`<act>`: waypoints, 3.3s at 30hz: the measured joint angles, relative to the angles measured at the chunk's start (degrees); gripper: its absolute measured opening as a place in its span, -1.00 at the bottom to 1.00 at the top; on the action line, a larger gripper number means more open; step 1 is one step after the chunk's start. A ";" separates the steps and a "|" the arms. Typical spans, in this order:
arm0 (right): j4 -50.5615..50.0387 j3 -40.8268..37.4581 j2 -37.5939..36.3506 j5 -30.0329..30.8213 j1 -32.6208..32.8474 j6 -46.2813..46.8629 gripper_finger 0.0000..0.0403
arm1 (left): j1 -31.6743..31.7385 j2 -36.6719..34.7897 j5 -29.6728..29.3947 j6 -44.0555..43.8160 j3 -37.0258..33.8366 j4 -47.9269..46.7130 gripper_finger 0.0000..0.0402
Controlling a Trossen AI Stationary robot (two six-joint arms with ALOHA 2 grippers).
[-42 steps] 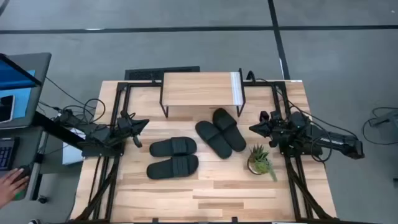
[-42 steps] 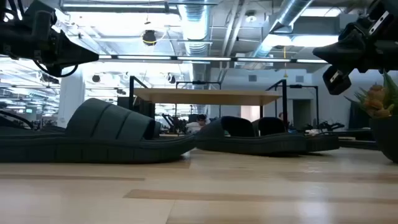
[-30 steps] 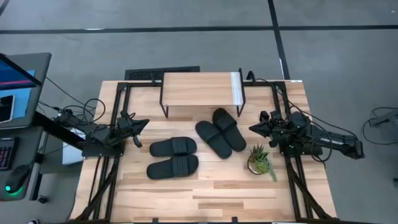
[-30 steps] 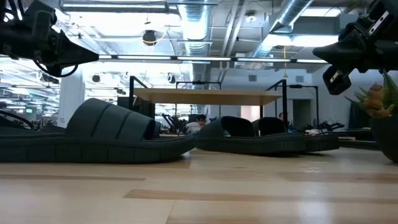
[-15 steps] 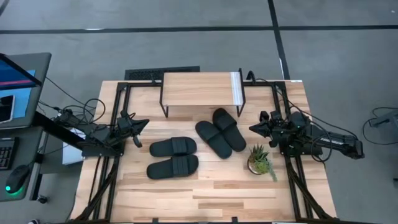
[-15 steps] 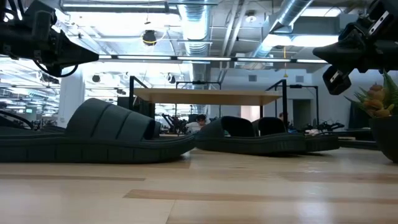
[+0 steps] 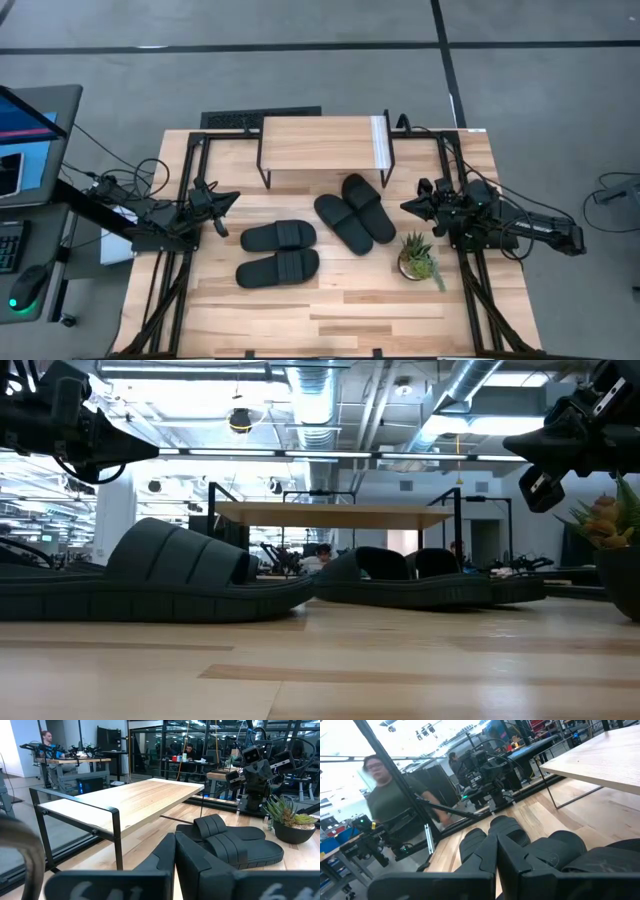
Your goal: Pick and place slides into the shelf
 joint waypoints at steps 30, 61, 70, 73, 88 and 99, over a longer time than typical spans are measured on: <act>-0.02 -0.02 0.00 0.00 0.00 0.00 -1.00 | 0.00 0.00 0.01 -0.02 0.00 0.01 -1.00; -0.02 -0.02 0.00 0.03 0.01 -0.55 -1.00 | 0.00 -0.01 0.11 -1.94 -0.05 0.56 -1.00; 0.49 -0.01 0.00 5.71 -0.55 -4.99 -1.00 | 0.02 0.00 -0.07 -20.93 -0.22 3.17 -1.00; 0.52 -0.02 -0.02 17.92 -0.57 -4.51 -1.00 | 0.01 0.01 -0.38 -26.22 -0.20 4.13 -1.00; 3.16 -0.02 -0.07 23.63 -2.69 11.58 -1.00 | 0.02 0.28 11.23 -32.63 -1.29 5.20 -1.00; 25.47 -0.02 -0.07 18.10 -2.64 8.30 -1.00 | 0.04 0.26 13.21 -20.51 -1.31 5.74 -1.00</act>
